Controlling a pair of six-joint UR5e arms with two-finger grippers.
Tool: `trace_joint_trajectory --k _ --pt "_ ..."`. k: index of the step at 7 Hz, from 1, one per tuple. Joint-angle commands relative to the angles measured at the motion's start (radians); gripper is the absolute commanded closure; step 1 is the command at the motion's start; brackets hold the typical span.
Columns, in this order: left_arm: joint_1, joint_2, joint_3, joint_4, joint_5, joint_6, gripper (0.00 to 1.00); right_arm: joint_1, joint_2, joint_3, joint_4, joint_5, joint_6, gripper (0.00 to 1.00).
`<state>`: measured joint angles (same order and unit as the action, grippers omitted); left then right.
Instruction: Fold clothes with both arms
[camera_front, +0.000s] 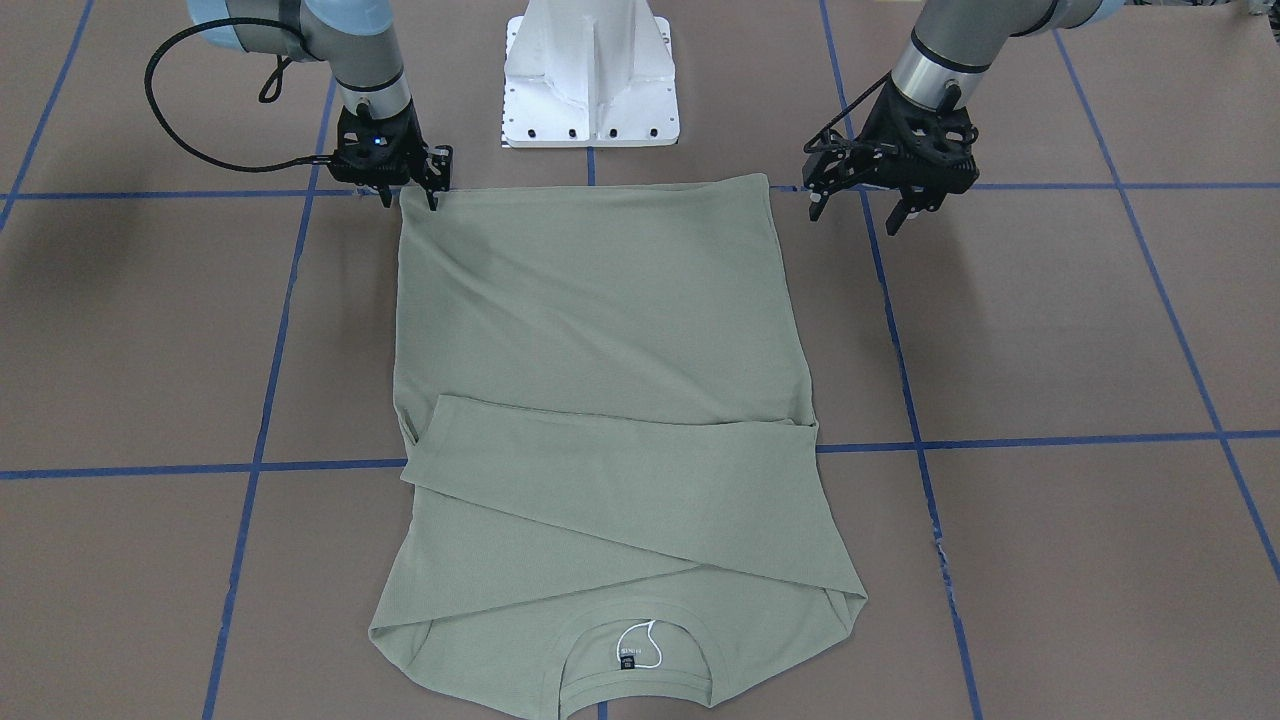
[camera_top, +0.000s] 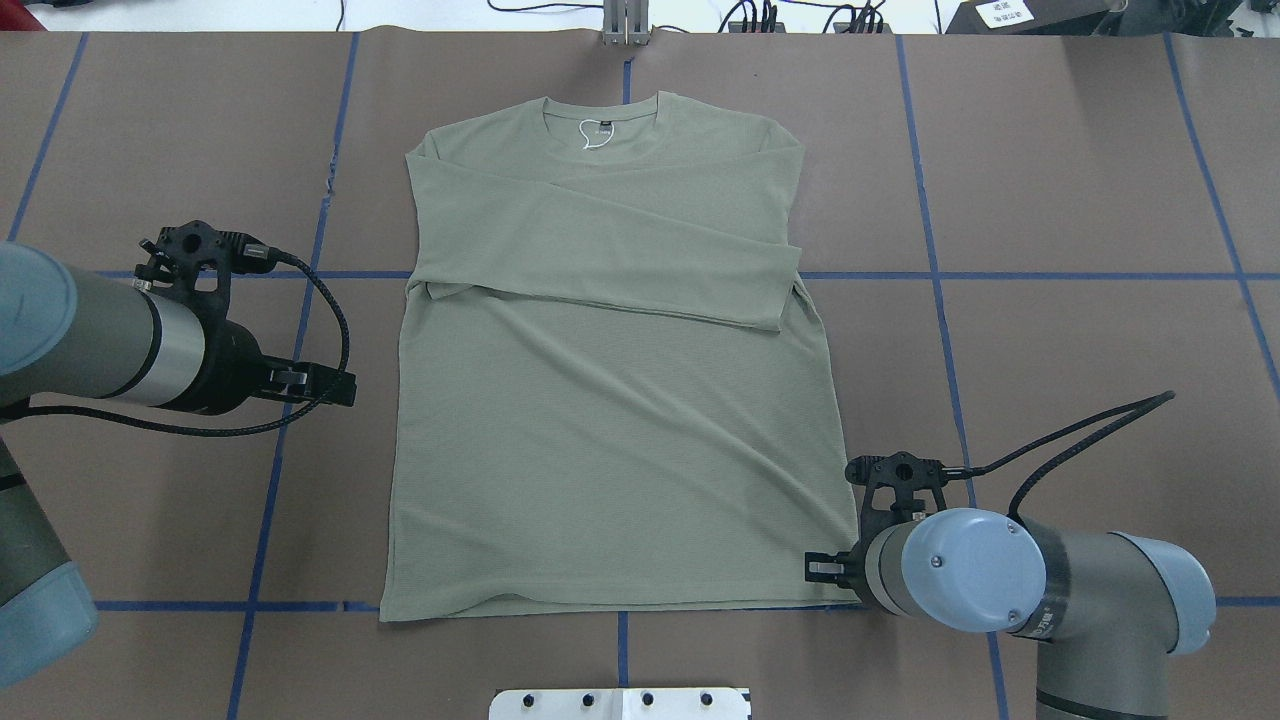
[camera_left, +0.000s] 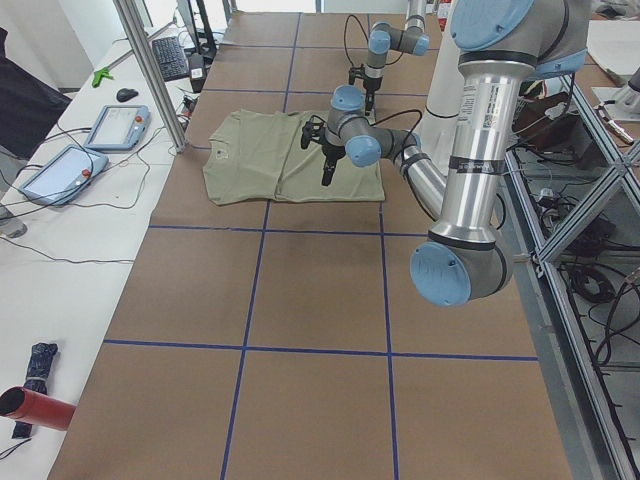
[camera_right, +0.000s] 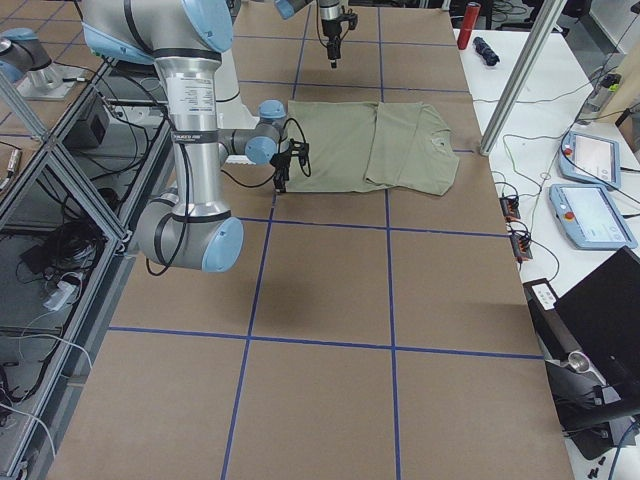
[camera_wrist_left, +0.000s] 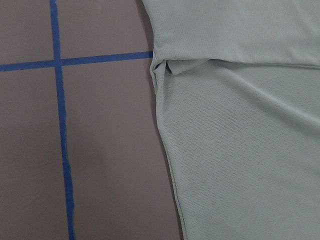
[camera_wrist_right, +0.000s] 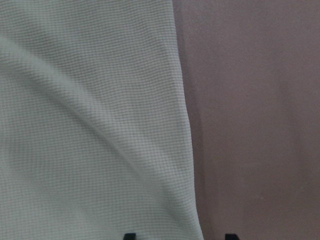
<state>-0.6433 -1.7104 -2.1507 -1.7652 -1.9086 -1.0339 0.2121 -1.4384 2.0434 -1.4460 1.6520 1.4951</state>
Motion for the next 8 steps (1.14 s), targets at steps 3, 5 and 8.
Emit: trace_joint_trajectory --k 3,5,8 --pt "0.001 0.0 -0.009 0.001 -0.014 0.0 0.0 0.045 0.036 -0.028 0.003 0.08 -0.002 0.43" --pt "0.002 -0.002 -0.008 0.001 -0.015 0.0 0.0 0.049 0.03 -0.029 0.001 0.081 -0.003 0.43" --pt "0.002 -0.002 -0.011 0.001 -0.015 -0.002 0.0 0.05 0.018 -0.023 -0.002 0.084 -0.001 0.34"
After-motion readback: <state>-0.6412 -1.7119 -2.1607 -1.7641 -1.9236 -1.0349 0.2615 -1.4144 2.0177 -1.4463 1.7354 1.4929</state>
